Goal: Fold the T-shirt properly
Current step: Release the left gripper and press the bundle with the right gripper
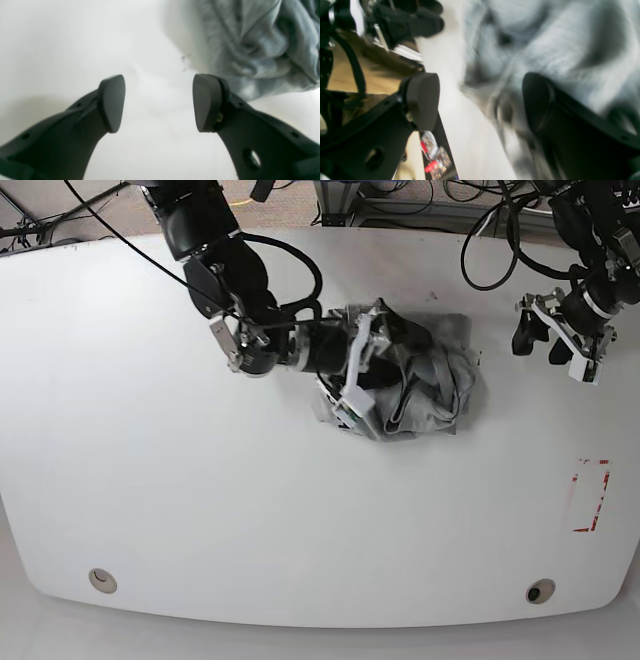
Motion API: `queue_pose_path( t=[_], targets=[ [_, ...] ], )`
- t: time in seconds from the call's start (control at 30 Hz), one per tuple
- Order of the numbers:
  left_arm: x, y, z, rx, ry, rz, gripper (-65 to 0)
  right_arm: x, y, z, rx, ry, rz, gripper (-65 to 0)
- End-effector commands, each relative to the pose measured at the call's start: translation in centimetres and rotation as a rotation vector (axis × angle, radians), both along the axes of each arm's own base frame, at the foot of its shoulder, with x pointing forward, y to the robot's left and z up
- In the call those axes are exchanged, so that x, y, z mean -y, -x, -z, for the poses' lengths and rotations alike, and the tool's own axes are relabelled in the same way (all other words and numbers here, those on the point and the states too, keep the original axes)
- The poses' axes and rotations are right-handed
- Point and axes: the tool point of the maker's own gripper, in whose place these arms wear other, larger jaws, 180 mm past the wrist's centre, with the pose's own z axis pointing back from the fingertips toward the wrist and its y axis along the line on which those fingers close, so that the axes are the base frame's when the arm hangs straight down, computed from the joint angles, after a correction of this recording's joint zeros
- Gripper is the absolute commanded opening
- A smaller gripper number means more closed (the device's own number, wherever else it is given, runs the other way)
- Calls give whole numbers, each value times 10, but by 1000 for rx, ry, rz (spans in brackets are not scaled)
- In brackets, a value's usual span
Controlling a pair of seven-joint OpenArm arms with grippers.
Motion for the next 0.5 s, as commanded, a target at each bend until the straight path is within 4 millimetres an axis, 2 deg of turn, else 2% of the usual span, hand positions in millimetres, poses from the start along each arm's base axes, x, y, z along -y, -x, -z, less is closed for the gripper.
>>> queue_pose_path(
  t=[0.0,0.13,0.23,0.33,0.47],
  targets=[
    [-3,-3,-12,43,-13,10,-260,-35,-25,-30,27,-110,-7,-168],
    [-8,-1,-12,33,-35,17,-260,-62,-40,-57,56,-165,-29,-168],
    [-13,-1,-15,33,-54,23,-260,-71,-45,-75,89,-192,-40,-168],
    [-13,-2,-15,34,-55,23,-260,-69,-42,-88,128,-210,-45,-168],
    [-12,-2,-15,33,-57,28,-260,-43,-37,-82,175,-163,-34,-168]
  ],
)
